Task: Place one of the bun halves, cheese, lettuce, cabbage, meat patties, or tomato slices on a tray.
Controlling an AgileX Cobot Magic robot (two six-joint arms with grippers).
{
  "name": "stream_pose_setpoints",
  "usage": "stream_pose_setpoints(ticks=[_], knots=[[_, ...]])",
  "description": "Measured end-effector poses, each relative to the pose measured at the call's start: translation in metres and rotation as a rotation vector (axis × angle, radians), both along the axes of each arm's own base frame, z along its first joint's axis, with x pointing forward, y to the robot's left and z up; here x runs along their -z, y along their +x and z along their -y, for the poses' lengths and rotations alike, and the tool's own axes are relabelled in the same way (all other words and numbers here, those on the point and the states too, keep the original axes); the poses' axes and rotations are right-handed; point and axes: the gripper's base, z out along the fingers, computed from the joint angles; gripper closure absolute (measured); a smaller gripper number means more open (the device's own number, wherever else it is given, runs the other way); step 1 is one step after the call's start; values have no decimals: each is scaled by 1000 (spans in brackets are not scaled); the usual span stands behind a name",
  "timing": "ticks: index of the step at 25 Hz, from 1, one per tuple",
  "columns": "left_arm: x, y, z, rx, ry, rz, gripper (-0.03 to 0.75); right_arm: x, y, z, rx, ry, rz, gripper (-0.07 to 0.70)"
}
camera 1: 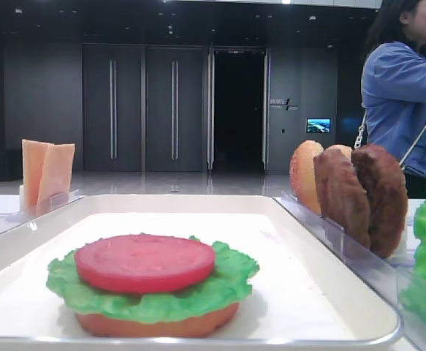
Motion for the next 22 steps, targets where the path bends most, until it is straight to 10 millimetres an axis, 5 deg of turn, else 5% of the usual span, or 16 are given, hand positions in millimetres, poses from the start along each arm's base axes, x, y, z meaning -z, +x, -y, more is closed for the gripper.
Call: stream_pose_setpoints(ticks=[10,22], knots=[[-1,-21,0,0,-6,124,307,0,0,0,0,0,0,95],[-1,-23,0,0,-9,132,307,0,0,0,0,0,0,95]])
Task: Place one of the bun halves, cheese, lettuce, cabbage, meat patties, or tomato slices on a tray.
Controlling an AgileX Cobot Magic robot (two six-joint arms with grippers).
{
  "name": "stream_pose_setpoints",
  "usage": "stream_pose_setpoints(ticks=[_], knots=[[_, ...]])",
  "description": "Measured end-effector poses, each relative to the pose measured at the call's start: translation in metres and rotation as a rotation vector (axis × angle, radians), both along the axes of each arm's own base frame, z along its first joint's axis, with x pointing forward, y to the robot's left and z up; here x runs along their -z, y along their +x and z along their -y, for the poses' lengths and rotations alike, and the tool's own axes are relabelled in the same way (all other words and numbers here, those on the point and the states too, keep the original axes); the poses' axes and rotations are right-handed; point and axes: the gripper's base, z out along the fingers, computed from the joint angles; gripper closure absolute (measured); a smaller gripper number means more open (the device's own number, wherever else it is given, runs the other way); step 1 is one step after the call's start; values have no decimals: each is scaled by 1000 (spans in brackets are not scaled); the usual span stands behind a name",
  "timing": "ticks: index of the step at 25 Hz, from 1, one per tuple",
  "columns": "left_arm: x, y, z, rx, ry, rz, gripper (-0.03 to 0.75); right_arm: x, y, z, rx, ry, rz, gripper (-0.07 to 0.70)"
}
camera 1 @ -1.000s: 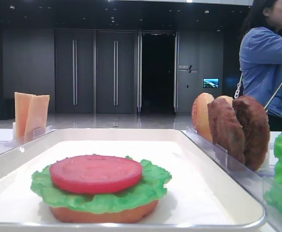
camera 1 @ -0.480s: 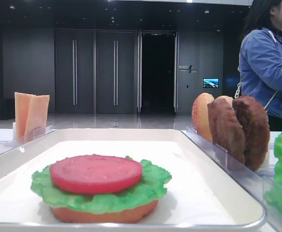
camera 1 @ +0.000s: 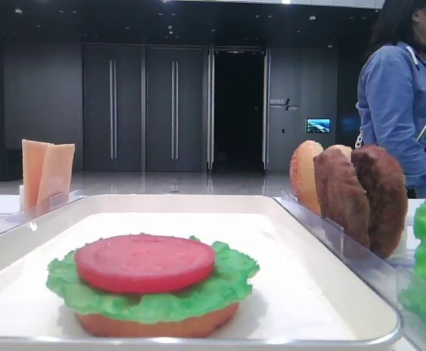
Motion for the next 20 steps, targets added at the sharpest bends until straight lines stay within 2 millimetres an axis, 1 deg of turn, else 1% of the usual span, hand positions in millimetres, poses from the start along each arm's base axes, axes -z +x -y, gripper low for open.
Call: stream_pose_setpoints(ticks=[11,16,20], knots=[[0,0,0,2,-3,3,307,0,0,0,0,0,0,95],[0,-11,0,4,-8,75,307,0,0,0,0,0,0,95],[0,-11,0,4,-9,77,307,0,0,0,0,0,0,95]])
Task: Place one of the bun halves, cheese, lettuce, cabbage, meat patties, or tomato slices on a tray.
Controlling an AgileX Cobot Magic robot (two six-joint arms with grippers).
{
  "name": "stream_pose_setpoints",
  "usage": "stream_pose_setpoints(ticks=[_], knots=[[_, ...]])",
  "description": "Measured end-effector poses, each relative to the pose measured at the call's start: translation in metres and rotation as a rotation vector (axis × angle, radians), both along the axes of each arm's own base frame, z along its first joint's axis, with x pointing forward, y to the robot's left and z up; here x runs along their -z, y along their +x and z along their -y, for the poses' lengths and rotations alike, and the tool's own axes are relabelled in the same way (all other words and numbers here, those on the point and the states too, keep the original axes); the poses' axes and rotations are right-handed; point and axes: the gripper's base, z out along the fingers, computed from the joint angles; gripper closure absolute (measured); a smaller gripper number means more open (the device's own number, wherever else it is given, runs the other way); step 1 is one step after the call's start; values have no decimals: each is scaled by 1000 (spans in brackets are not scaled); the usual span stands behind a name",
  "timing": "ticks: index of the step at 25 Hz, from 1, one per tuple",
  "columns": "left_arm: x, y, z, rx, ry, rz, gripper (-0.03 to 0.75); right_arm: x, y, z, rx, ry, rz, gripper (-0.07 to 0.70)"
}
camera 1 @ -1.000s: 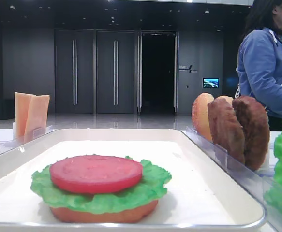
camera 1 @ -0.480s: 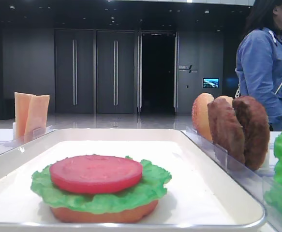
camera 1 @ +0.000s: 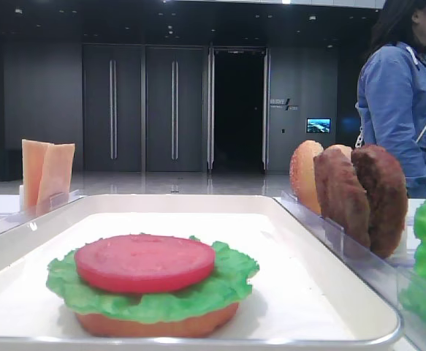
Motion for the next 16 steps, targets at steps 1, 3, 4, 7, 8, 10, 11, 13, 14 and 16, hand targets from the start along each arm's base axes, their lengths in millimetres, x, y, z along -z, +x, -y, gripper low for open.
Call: stream_pose_setpoints(ticks=[1,3,4,7,8,10,11,13,14,16], knots=[[0,0,0,0,0,0,307,0,0,0,0,0,0,95],[0,0,0,0,-1,0,307,0,0,0,0,0,0,95],[0,0,0,0,-1,0,307,0,0,0,0,0,0,95],[0,0,0,0,-2,0,307,0,0,0,0,0,0,95],[0,0,0,0,-2,0,307,0,0,0,0,0,0,95],[0,0,0,0,-2,0,307,0,0,0,0,0,0,95],[0,0,0,0,-2,0,307,0,0,0,0,0,0,95],[0,0,0,0,-2,0,307,0,0,0,0,0,0,95],[0,0,0,0,-2,0,307,0,0,0,0,0,0,95],[0,0,0,0,-2,0,307,0,0,0,0,0,0,95]])
